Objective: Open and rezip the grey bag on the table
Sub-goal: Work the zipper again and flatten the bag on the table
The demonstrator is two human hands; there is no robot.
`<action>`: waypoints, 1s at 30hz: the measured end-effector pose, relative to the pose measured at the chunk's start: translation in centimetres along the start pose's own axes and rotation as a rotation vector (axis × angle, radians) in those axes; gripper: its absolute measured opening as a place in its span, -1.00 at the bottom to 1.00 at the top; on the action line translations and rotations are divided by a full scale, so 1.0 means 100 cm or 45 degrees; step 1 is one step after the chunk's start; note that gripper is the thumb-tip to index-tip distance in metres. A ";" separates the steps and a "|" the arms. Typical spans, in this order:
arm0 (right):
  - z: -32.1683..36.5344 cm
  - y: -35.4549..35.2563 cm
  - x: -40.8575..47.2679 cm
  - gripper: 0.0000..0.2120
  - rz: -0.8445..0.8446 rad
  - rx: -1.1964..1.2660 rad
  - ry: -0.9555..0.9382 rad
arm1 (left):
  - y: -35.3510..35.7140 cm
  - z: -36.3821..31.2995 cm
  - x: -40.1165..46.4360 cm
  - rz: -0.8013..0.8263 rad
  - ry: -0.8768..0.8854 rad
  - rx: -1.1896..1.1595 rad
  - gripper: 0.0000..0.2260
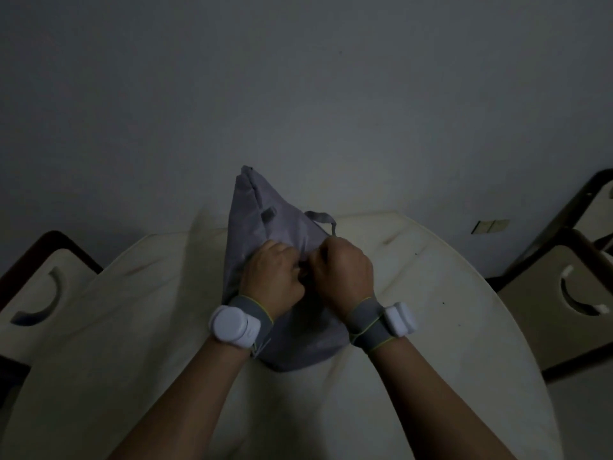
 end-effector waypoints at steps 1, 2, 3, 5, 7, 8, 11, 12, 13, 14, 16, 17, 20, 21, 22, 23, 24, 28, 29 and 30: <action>0.000 0.001 0.002 -0.74 -0.002 0.001 -0.009 | -0.001 0.002 0.000 0.000 -0.004 0.000 -0.74; 0.000 0.001 0.004 -0.72 -0.001 -0.007 -0.026 | -0.001 0.006 -0.001 0.010 -0.013 0.012 -0.76; 0.000 0.001 0.006 -0.71 -0.013 -0.011 -0.055 | -0.003 0.012 -0.004 0.017 -0.036 0.037 -0.80; -0.008 -0.003 0.007 -0.69 -0.052 0.028 -0.088 | -0.012 0.033 -0.015 -0.034 -0.077 0.094 -0.88; -0.014 -0.004 0.000 -0.69 -0.009 0.139 -0.105 | -0.025 0.057 -0.034 -0.135 -0.155 0.105 -0.90; -0.012 0.000 -0.007 -0.68 0.066 0.182 -0.157 | -0.032 0.067 -0.044 -0.191 -0.206 0.092 -0.90; 0.015 0.038 -0.028 -0.56 0.391 0.202 -0.399 | -0.049 0.085 -0.081 -0.345 -0.411 0.027 -0.89; 0.023 0.050 -0.034 -0.53 0.483 0.205 -0.429 | -0.052 0.088 -0.094 -0.389 -0.471 0.012 -0.88; 0.035 0.063 -0.039 -0.52 0.559 0.207 -0.469 | -0.057 0.093 -0.111 -0.431 -0.541 0.011 -0.87; 0.048 0.074 -0.046 -0.54 0.625 0.207 -0.522 | -0.062 0.099 -0.128 -0.462 -0.619 0.009 -0.86; 0.070 0.091 -0.060 -0.58 0.733 0.192 -0.609 | -0.069 0.109 -0.159 -0.506 -0.707 0.004 -0.87; 0.082 0.100 -0.070 -0.59 0.779 0.176 -0.662 | -0.072 0.113 -0.176 -0.505 -0.744 0.003 -0.88; 0.117 0.141 -0.107 -0.66 0.896 -0.057 -0.866 | -0.079 0.124 -0.238 -0.366 -0.871 0.093 -0.90; 0.127 0.160 -0.126 -0.66 0.914 -0.159 -0.956 | -0.079 0.128 -0.265 -0.292 -0.922 0.135 -0.91; 0.133 0.177 -0.145 -0.66 0.933 -0.252 -1.023 | -0.077 0.131 -0.293 -0.227 -0.990 0.148 -0.92; 0.136 0.193 -0.164 -0.65 0.940 -0.328 -1.076 | -0.073 0.132 -0.319 -0.193 -1.063 0.126 -0.92; 0.138 0.207 -0.183 -0.65 0.940 -0.396 -1.109 | -0.072 0.131 -0.343 -0.179 -1.133 0.088 -0.87; 0.121 0.254 -0.241 -0.72 1.077 -0.672 -1.040 | -0.060 0.113 -0.386 -0.109 -1.233 -0.056 -0.76; 0.119 0.262 -0.250 -0.73 1.062 -0.703 -1.062 | -0.056 0.109 -0.385 -0.079 -1.170 -0.070 -0.71; 0.120 0.265 -0.253 -0.74 0.990 -0.694 -1.097 | -0.049 0.105 -0.380 -0.018 -1.091 -0.088 -0.66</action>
Point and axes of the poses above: each hand's wrist, its own x-axis towards the middle knuckle, its own y-axis out of the palm, z = x × y, the point moved 5 cm from there along x, towards the middle knuckle, and after that the axes turned 15 degrees about y, right-handed, at the moved point
